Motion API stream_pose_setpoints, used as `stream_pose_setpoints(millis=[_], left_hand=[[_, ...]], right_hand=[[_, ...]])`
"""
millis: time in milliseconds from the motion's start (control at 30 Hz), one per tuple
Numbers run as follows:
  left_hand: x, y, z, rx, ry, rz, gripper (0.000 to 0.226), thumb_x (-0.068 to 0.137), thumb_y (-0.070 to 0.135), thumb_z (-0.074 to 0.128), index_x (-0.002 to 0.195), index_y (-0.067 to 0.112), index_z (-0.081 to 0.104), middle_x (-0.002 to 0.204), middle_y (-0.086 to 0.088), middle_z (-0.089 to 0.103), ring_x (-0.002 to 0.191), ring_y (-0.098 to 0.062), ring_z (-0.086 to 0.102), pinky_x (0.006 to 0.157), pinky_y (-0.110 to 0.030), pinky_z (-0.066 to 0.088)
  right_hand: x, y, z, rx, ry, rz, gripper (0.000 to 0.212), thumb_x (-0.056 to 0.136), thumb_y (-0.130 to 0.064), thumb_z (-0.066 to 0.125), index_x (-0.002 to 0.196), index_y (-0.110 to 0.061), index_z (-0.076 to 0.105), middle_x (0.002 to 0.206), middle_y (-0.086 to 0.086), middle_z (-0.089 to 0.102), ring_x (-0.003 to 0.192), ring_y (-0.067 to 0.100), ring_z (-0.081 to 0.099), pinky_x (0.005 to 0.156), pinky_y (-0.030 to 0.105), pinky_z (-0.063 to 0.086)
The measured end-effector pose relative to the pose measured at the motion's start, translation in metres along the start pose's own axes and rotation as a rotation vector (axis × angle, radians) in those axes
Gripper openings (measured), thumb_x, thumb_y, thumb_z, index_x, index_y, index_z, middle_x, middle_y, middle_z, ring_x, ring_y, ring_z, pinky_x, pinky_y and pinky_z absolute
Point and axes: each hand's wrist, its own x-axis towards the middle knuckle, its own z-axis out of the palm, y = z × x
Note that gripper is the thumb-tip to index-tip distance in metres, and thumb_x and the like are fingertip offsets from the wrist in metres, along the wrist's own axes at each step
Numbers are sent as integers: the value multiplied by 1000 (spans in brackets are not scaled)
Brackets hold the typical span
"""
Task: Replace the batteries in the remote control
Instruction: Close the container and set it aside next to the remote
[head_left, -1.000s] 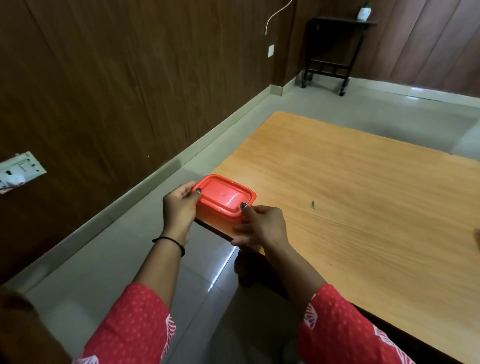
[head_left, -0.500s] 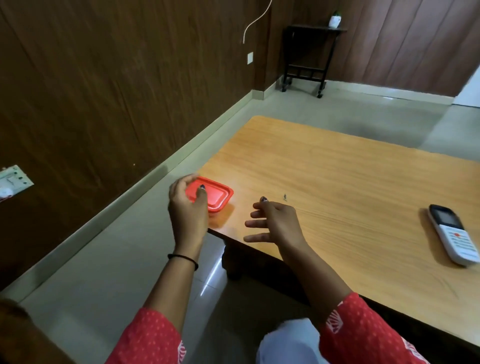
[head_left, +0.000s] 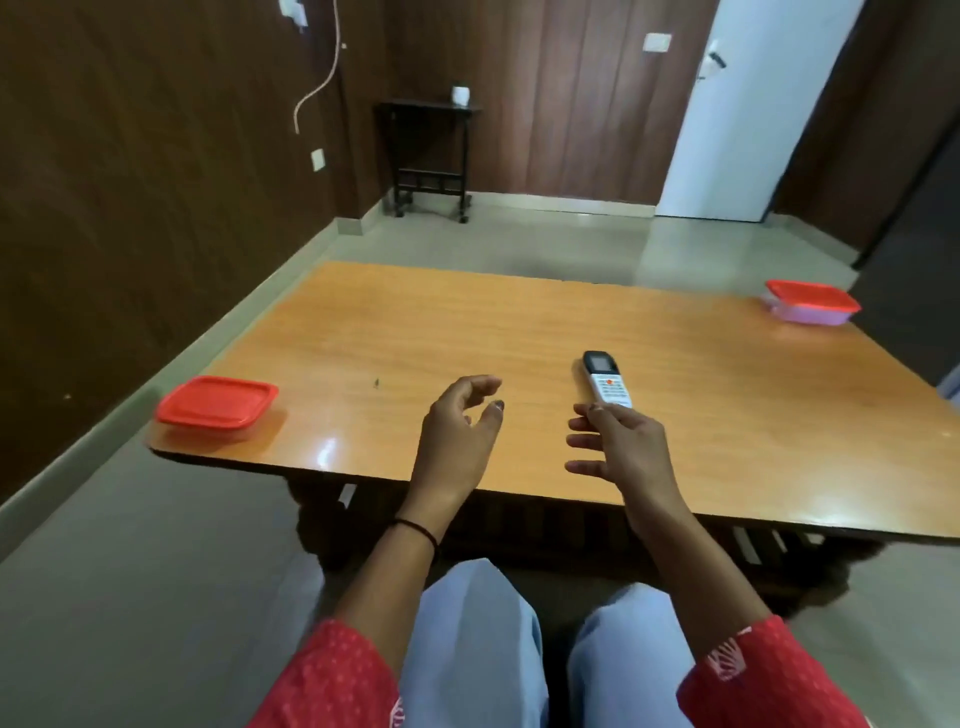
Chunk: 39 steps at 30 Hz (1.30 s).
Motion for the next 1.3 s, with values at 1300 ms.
stream_pose_setpoints(millis=[1300], left_hand=[[195,-122,139,924,-400,26,64,96,49,38,150,20,19,161,-5,5,148,-19,0,119,-41,-1]], right_hand=[[287,64,-4,-864,342,-103,61,80,-47,63,115,2,53,120,15,51,113,32,48,87,37,43]])
